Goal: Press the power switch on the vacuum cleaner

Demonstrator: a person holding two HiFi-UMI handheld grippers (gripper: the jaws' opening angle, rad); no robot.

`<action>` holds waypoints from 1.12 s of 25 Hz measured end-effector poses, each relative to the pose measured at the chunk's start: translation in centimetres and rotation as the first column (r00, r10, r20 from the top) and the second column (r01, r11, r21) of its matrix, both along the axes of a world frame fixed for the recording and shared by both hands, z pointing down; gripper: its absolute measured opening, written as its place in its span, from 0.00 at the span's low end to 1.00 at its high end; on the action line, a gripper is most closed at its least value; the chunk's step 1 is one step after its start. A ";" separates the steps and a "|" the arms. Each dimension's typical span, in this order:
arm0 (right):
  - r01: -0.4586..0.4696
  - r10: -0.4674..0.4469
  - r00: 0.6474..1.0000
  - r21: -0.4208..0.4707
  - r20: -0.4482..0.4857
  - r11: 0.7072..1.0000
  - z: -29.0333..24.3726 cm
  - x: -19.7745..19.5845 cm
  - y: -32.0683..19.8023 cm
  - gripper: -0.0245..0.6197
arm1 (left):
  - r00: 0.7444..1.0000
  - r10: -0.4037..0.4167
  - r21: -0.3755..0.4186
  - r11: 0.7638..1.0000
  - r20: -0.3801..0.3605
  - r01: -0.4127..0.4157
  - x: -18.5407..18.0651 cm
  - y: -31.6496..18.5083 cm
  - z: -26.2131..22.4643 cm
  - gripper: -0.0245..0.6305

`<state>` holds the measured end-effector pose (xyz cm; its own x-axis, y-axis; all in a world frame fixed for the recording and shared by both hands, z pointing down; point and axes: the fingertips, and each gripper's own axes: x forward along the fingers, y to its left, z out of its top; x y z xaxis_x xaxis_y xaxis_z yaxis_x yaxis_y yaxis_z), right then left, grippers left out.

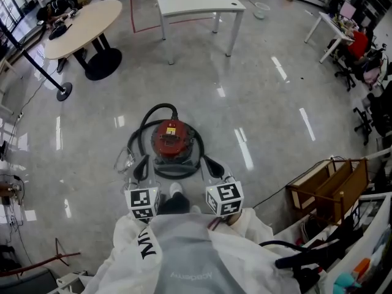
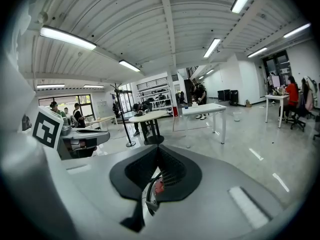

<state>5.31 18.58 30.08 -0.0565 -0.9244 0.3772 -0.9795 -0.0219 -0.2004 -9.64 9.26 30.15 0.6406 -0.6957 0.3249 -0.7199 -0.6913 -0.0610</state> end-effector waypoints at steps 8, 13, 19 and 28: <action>0.007 -0.007 1.000 -0.007 -0.013 1.000 -0.4 -0.4 -3.5 0.04 | 1.000 -0.002 -0.018 1.000 -0.005 0.002 -0.3 -3.4 0.4 0.04; 0.002 -0.003 1.000 -0.018 -0.026 1.000 -0.5 -0.8 -5.6 0.04 | 1.000 0.007 -0.027 1.000 -0.013 -0.008 -0.4 -6.0 0.6 0.04; -0.017 0.016 0.999 -0.031 -0.035 0.999 -0.4 -1.0 -7.7 0.04 | 0.999 0.023 -0.027 0.999 -0.027 -0.023 -0.6 -8.1 0.6 0.04; -0.057 0.054 0.997 -0.043 -0.055 0.997 -0.6 -0.9 -10.1 0.04 | 0.998 0.048 -0.041 0.998 -0.034 -0.049 -0.9 -10.5 1.3 0.04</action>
